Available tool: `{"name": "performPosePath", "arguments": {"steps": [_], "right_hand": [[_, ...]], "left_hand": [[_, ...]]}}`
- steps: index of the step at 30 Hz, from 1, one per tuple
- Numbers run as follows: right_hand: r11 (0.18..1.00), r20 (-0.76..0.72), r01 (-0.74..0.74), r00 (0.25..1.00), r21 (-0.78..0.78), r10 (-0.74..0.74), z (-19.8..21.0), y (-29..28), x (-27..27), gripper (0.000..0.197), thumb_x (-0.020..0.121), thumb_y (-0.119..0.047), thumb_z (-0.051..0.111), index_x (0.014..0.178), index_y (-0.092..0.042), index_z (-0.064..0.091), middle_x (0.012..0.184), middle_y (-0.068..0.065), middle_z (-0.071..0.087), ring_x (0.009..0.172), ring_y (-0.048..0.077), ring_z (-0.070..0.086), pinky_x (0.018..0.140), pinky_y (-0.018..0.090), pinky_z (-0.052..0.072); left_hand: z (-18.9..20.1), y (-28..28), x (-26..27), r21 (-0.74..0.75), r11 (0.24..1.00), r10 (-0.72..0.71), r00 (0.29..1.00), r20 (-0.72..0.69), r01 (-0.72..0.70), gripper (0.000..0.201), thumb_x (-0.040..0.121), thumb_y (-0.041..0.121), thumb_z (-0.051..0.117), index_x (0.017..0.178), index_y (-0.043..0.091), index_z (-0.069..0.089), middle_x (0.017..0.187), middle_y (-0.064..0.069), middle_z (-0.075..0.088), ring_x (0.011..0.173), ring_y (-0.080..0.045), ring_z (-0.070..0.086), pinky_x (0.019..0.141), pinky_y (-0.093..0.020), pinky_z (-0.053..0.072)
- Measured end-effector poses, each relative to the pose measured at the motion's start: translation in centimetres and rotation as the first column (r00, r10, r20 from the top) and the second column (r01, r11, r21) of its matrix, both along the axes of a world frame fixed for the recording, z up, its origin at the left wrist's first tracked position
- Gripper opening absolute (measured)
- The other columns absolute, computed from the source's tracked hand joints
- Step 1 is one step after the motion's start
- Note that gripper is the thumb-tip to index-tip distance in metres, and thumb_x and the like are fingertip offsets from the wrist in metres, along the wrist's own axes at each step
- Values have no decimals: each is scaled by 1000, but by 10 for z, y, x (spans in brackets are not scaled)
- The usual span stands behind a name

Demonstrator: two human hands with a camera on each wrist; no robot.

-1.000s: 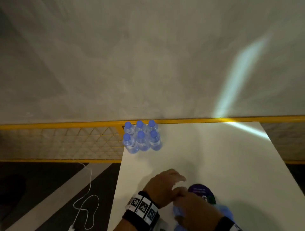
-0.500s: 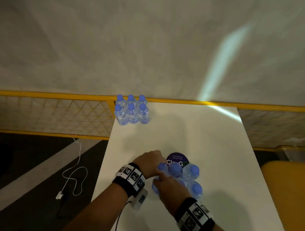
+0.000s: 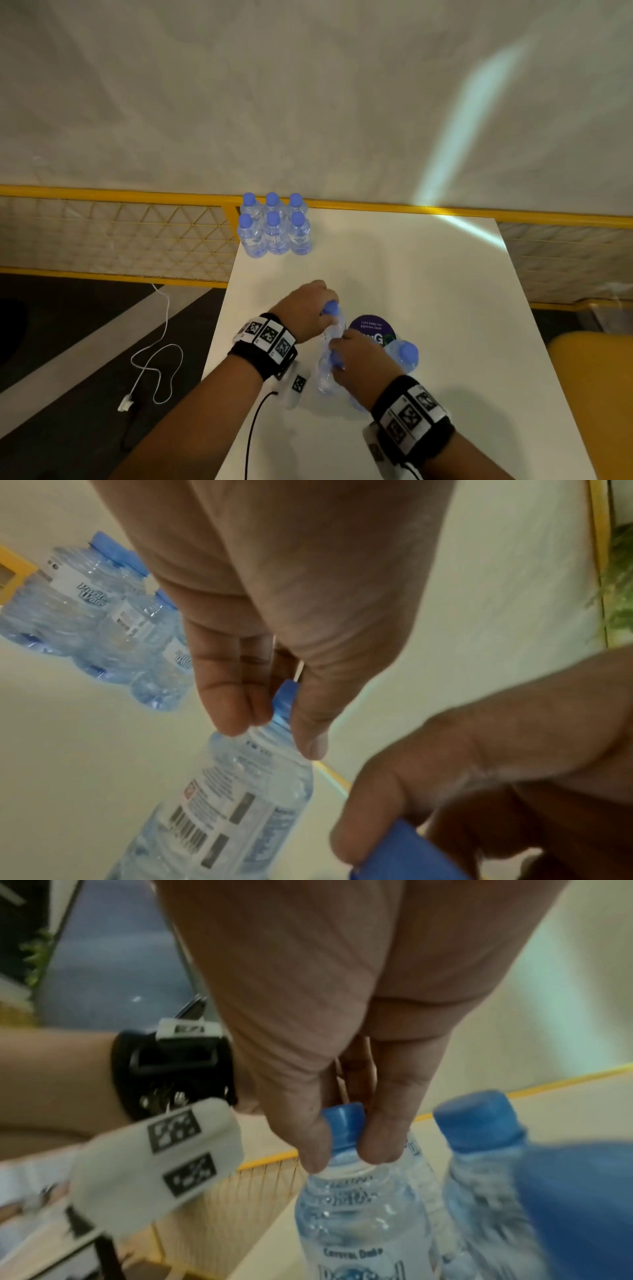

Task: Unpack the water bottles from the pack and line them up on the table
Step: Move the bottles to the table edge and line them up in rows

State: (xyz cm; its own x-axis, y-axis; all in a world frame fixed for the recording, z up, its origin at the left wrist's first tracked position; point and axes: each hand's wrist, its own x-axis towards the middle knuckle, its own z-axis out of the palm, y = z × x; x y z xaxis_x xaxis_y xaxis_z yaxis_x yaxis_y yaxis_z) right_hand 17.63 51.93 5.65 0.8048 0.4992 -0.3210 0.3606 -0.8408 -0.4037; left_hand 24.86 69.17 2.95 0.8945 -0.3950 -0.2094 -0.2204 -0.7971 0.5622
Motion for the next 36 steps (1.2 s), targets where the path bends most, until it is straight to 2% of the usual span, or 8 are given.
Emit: {"name": "performPosePath", "arguments": {"steps": [2, 6, 9, 14, 20, 24, 28, 36], "right_hand": [[996, 15, 34, 999, 85, -35, 11, -2, 31, 13, 86, -22, 57, 95, -14, 61, 84, -3, 43, 76, 20, 47, 62, 23, 33], [985, 52, 105, 992, 138, -113, 17, -2, 98, 16, 76, -24, 64, 72, -22, 49, 75, -1, 43, 68, 24, 46, 61, 29, 34], [974, 92, 159, 980, 162, -175, 11, 3, 139, 12, 76, -26, 69, 80, -19, 60, 81, 2, 51, 73, 27, 56, 65, 33, 46], [958, 132, 233, 958, 166, -255, -4, 16, 195, 17, 80, -28, 70, 94, -19, 64, 91, 2, 52, 81, 26, 57, 68, 29, 40], [990, 128, 133, 982, 40, -137, -19, 48, 234, 24, 91, -23, 58, 111, -12, 62, 110, 10, 56, 98, 29, 60, 82, 33, 47], [989, 141, 137, 980, 55, -144, -28, 64, 258, 37, 93, -24, 54, 128, -13, 53, 119, 10, 56, 104, 29, 60, 89, 35, 48], [971, 110, 211, 969, 111, -223, -29, 74, 272, 27, 92, -19, 53, 119, -16, 55, 100, 4, 60, 90, 25, 61, 77, 34, 49], [967, 140, 216, 962, 138, -235, -31, 76, 284, 18, 90, -14, 58, 108, -12, 60, 112, 9, 64, 98, 26, 62, 83, 30, 47]], "left_hand": [[12, 5, 25, 23, 999, 28, 996, 85, -30, 34, 91, 32, 71, 121, 18, 68, 111, -3, 59, 102, -24, 60, 92, -43, 51], [25, 15, 86, 23, 993, 111, 977, 180, -117, 37, 94, 32, 70, 128, 18, 65, 123, -4, 62, 119, -27, 56, 99, -45, 49], [24, 18, 128, 31, 984, 163, 965, 207, -173, 37, 94, 29, 71, 128, 17, 64, 128, -5, 63, 124, -28, 52, 102, -46, 46], [12, 21, 179, 75, 959, 235, 913, 334, -274, 31, 93, 28, 70, 123, 18, 66, 123, -4, 66, 118, -30, 54, 96, -49, 46], [-23, 25, 218, 208, 912, 269, 898, 348, -353, 33, 100, 32, 61, 132, 27, 58, 134, 5, 60, 131, -26, 46, 118, -59, 24], [-38, 31, 231, 256, 904, 246, 907, 342, -341, 32, 100, 35, 58, 131, 29, 59, 133, 7, 61, 133, -24, 45, 121, -59, 21], [-45, 34, 243, 207, 913, 273, 903, 333, -352, 40, 97, 34, 58, 137, 31, 58, 135, 6, 63, 131, -23, 49, 114, -49, 35], [-44, 31, 246, 243, 914, 238, 916, 323, -324, 46, 97, 25, 58, 143, 32, 54, 137, 9, 63, 133, -23, 48, 106, -45, 43]]}}
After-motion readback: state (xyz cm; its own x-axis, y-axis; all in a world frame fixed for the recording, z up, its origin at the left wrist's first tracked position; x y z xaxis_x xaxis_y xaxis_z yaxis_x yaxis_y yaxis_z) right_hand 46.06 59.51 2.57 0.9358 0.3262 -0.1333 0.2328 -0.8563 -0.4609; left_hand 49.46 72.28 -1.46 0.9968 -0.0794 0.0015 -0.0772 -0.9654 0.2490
